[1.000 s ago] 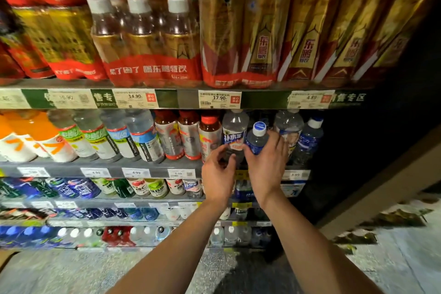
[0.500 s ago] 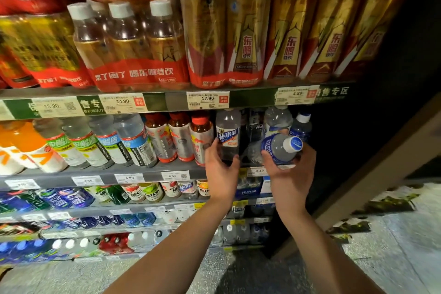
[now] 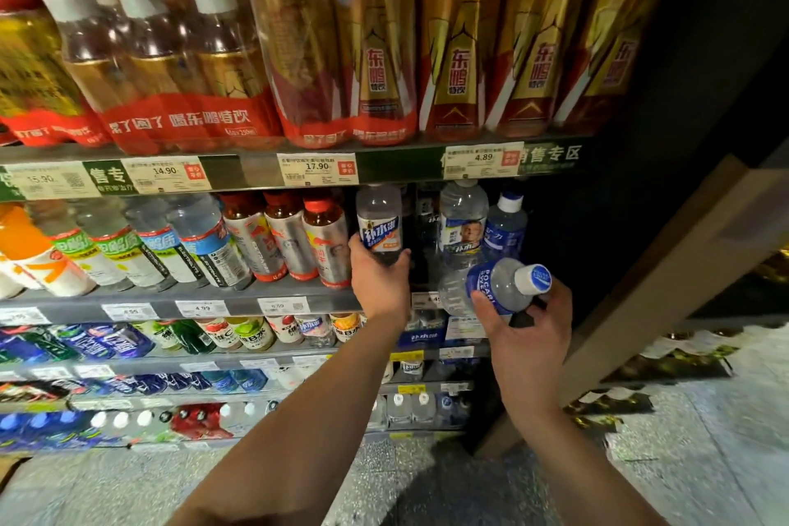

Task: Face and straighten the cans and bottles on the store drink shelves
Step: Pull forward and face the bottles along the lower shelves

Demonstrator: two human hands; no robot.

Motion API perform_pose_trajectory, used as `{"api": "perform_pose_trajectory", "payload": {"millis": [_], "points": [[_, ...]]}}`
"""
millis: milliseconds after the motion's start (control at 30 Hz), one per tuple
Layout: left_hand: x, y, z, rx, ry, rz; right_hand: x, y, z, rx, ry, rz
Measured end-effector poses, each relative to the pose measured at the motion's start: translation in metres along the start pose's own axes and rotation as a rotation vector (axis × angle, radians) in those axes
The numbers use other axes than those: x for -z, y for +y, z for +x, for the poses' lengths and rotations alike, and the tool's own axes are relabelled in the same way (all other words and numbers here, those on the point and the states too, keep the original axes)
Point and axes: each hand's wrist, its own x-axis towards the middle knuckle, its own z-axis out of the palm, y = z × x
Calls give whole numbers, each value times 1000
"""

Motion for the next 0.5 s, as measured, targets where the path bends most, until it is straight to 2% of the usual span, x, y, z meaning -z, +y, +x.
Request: {"api": "perform_pose_trajectory", "payload": {"millis": [133, 333, 400, 500], "points": [[1, 0, -2, -30, 15, 6, 7, 3, -2, -24, -32, -16], [1, -2, -9, -80, -46, 6, 9, 6, 3, -68, -42, 39], [3, -2, -14, -160, 17, -11, 10, 6, 4, -51, -28, 40], [1, 0, -37, -387, 98, 13, 16, 7, 5, -24, 7, 57]]}}
